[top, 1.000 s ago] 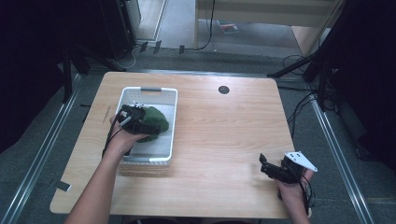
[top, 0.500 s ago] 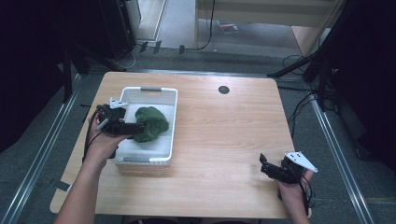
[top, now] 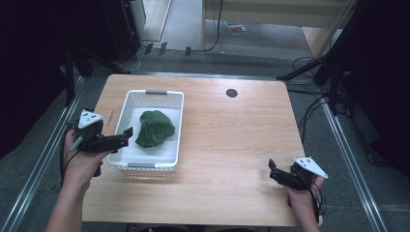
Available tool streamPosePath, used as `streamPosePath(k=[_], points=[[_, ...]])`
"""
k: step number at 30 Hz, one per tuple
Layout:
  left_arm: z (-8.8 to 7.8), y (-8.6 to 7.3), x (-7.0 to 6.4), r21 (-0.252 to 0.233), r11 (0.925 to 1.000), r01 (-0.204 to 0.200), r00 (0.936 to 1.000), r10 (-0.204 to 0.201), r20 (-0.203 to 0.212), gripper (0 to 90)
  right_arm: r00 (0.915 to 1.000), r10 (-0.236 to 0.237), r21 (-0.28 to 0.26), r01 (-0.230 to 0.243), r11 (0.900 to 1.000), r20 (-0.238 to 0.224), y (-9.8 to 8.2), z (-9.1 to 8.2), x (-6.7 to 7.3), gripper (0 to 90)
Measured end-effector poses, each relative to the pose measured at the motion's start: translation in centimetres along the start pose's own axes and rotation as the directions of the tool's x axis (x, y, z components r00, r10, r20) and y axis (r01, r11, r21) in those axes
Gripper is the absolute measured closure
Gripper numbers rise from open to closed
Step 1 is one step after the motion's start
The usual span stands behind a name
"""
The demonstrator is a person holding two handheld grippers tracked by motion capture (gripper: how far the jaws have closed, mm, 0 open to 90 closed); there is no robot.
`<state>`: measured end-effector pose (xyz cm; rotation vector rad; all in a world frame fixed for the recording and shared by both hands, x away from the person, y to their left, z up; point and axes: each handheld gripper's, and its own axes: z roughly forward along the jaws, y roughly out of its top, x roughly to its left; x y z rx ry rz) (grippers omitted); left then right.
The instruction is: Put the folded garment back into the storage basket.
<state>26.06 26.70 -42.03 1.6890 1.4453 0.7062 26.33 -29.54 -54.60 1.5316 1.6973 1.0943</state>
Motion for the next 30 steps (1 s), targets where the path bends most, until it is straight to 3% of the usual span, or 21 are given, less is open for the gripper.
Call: streamPosePath(k=[3,11,16,17,24,26,30], points=[[-0.5,-0.7,0.2,-0.005,1.0000,0.000,1.0000,0.000,-0.004,0.0,1.0000,-0.002,-0.001,0.002,1.000,0.000,0.0,0.0,0.0,0.0],[-2.8,-3.4,1.7,-0.062,0.9968,0.051,0.9983,-0.052,-0.025,0.0,1.0000,-0.008,0.007,0.008,1.000,0.005,0.0,0.0,0.1,0.0],[-3.2,-4.8,2.2,-0.067,0.9960,0.059,0.9980,-0.060,-0.021,0.0,0.9999,-0.010,0.012,0.010,1.000,0.007,0.0,0.1,0.2,0.0],[-3.5,-5.5,2.6,-0.086,0.9928,0.084,0.9962,-0.086,-0.017,0.0,0.9999,-0.009,0.009,0.009,1.000,0.006,0.0,0.1,0.2,0.0],[-3.9,-7.6,3.9,-0.097,0.9899,0.104,0.9940,-0.107,-0.023,0.0,0.9999,-0.010,0.011,0.010,1.000,0.005,0.0,0.1,0.2,0.0],[-4.1,-8.6,4.6,-0.115,0.9860,0.121,0.9918,-0.125,-0.028,0.0,1.0000,-0.009,0.010,0.009,1.000,0.004,0.0,0.1,0.2,0.0],[-3.7,-9.7,5.2,-0.119,0.9870,0.108,0.9926,-0.114,-0.042,0.0,1.0000,-0.007,0.008,0.007,1.000,0.003,0.0,0.1,0.1,0.0]])
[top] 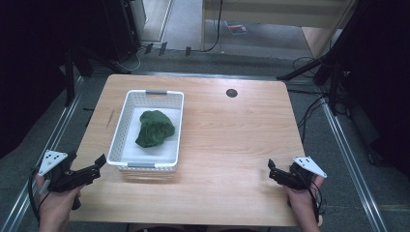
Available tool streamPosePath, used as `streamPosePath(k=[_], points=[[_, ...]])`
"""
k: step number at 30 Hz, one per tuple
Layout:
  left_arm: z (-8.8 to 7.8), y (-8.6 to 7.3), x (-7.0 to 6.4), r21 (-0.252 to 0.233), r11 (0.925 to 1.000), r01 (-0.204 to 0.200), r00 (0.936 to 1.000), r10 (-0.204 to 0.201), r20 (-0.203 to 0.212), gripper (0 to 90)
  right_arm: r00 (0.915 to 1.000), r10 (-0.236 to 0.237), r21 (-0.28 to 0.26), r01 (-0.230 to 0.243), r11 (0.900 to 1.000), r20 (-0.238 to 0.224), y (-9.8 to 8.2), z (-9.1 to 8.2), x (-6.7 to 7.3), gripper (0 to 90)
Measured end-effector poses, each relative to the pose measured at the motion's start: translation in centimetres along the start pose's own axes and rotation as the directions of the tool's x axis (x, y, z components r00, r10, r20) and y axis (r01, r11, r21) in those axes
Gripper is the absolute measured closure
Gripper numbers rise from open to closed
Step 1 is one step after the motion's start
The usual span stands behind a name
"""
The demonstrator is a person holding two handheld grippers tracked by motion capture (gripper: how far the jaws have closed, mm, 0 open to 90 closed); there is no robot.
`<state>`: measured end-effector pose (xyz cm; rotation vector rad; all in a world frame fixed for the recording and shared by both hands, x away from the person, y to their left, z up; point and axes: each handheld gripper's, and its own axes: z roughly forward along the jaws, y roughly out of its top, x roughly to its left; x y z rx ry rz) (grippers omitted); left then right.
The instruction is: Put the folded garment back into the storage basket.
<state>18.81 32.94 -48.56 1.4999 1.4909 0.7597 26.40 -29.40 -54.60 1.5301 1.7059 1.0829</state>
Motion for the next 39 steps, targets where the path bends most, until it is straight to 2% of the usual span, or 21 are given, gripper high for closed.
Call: streamPosePath(k=[3,5,6,8,13,15,18,21,24,25,28,29,33,39], points=[[0.6,-1.3,0.9,0.002,1.0000,-0.009,0.9999,0.009,-0.011,0.0,1.0000,0.001,0.000,-0.001,1.000,-0.001,0.0,0.0,0.0,0.0],[1.1,-2.1,1.5,0.002,1.0000,0.002,0.9999,-0.002,-0.013,0.0,1.0000,-0.001,0.000,0.001,1.000,-0.002,0.0,0.0,0.0,0.0],[1.4,-2.7,2.0,0.012,0.9999,0.011,0.9999,-0.011,-0.009,0.0,1.0000,-0.001,-0.002,0.001,1.000,-0.003,0.0,0.0,0.0,0.0],[1.5,-3.0,2.5,0.004,0.9994,0.036,0.9991,-0.036,0.022,0.0,1.0000,-0.002,-0.001,0.002,1.000,-0.004,0.0,0.0,0.0,0.0],[2.0,-4.3,3.3,0.011,0.9998,0.014,0.9997,-0.014,0.020,0.0,1.0000,-0.002,-0.001,0.002,1.000,-0.005,0.0,0.0,-0.1,0.0],[2.3,-4.8,3.6,0.025,0.9995,0.021,0.9996,-0.021,0.020,0.0,1.0000,0.001,-0.001,-0.001,1.000,-0.007,0.0,0.0,-0.1,0.0],[2.3,-5.1,4.2,0.028,0.9984,0.049,0.9982,-0.050,0.032,0.0,1.0000,0.004,-0.001,-0.004,1.000,-0.005,0.0,0.0,-0.1,0.0],[2.3,-5.4,4.6,0.026,0.9986,0.045,0.9988,-0.046,0.018,0.0,1.0000,0.008,-0.004,-0.008,1.000,-0.004,0.0,0.0,-0.1,0.0],[2.1,-5.5,4.9,0.003,0.9979,0.065,0.9976,-0.065,0.025,0.0,0.9999,0.011,0.000,-0.011,1.000,-0.004,0.0,0.0,-0.1,0.0],[2.1,-5.6,5.0,-0.009,0.9965,0.083,0.9962,-0.083,0.028,0.0,0.9999,0.009,0.000,-0.009,1.000,-0.004,0.0,0.0,-0.1,0.0],[2.1,-5.7,4.9,-0.010,0.9969,0.078,0.9969,-0.078,0.011,0.5,0.9999,0.009,0.000,-0.009,1.000,-0.005,0.0,0.0,-0.1,0.0],[2.3,-5.7,4.7,-0.008,0.9981,0.061,0.9981,-0.061,-0.006,0.7,1.0000,0.004,-0.002,-0.004,1.000,-0.006,0.0,0.0,-0.1,0.0],[2.4,-5.6,4.4,-0.008,0.9986,0.052,0.9986,-0.052,-0.009,0.7,1.0000,-0.003,0.002,0.003,1.000,-0.006,0.0,0.0,-0.1,0.0],[2.4,-5.6,4.5,-0.013,0.9980,0.062,0.9981,-0.062,-0.002,0.7,1.0000,-0.003,0.011,0.003,1.000,0.002,0.0,0.1,0.0,0.0]])
